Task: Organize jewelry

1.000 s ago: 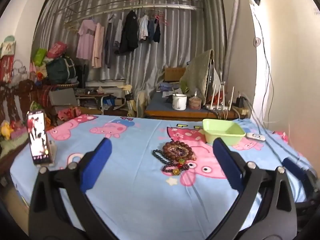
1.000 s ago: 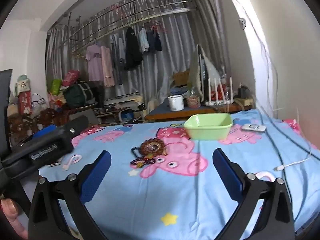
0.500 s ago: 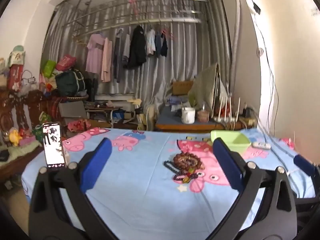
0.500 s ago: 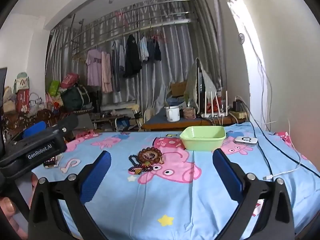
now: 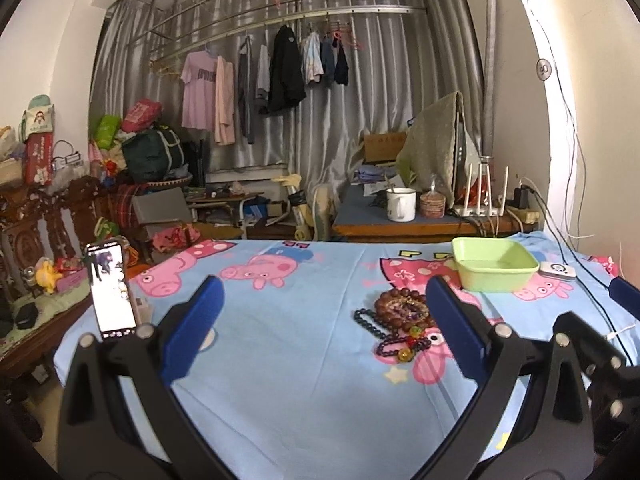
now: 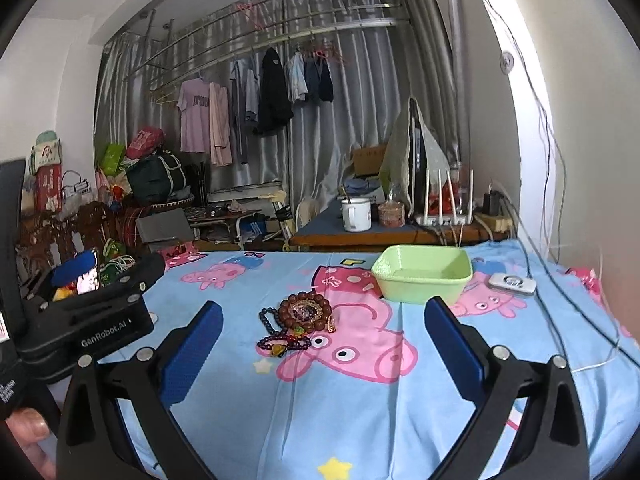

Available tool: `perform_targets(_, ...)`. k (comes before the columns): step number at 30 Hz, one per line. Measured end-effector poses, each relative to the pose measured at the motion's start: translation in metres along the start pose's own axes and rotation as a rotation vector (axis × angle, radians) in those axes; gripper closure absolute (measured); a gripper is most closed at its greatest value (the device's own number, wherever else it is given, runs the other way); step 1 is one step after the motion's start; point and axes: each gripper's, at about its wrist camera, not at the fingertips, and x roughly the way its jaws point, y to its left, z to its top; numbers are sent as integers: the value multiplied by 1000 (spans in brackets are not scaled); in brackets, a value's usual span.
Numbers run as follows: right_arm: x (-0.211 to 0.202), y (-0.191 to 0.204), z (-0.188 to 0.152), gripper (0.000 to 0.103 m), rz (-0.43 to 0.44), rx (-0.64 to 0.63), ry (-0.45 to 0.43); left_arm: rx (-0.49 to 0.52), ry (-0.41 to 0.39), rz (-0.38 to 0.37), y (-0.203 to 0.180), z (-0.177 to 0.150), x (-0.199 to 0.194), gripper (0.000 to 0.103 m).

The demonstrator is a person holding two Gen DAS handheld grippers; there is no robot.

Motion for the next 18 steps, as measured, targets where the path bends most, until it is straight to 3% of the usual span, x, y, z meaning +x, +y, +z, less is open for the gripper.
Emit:
perform_targets(6,20,-1,3,35,19,10,34,-1,29,2,-2,0,21,6)
perform_targets(18,40,1,14,36,32,2,16,14,-39,13,1,13,32,6)
